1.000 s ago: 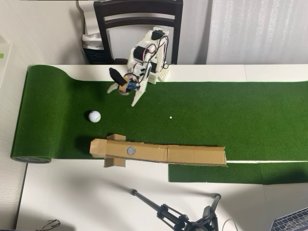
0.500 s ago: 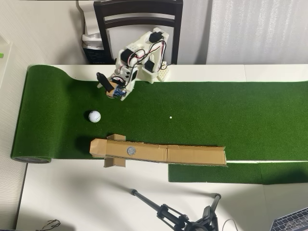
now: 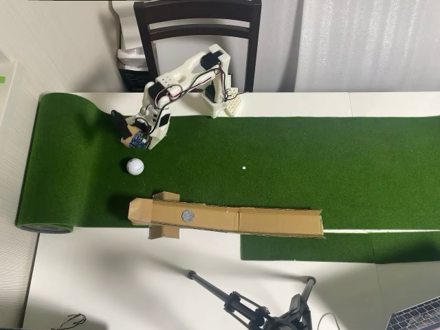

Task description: Pick up the golf ball and place it on the gray mark at the back.

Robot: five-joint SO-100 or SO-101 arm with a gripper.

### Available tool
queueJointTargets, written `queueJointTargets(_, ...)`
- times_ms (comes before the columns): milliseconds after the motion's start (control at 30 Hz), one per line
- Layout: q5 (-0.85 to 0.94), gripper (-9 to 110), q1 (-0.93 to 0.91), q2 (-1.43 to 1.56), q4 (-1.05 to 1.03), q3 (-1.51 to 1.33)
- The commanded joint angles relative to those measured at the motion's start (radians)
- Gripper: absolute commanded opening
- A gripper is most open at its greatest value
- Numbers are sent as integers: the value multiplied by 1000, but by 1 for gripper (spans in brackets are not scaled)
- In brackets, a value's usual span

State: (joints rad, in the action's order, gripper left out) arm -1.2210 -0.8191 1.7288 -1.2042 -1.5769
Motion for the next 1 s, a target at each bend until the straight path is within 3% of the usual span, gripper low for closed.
queueJointTargets(0, -5, 53, -25, -87, 67, 198)
queueJointTargets(400, -5, 53, -28, -396, 52, 505)
queueJointTargets(967, 94, 53, -21, -446, -104, 511)
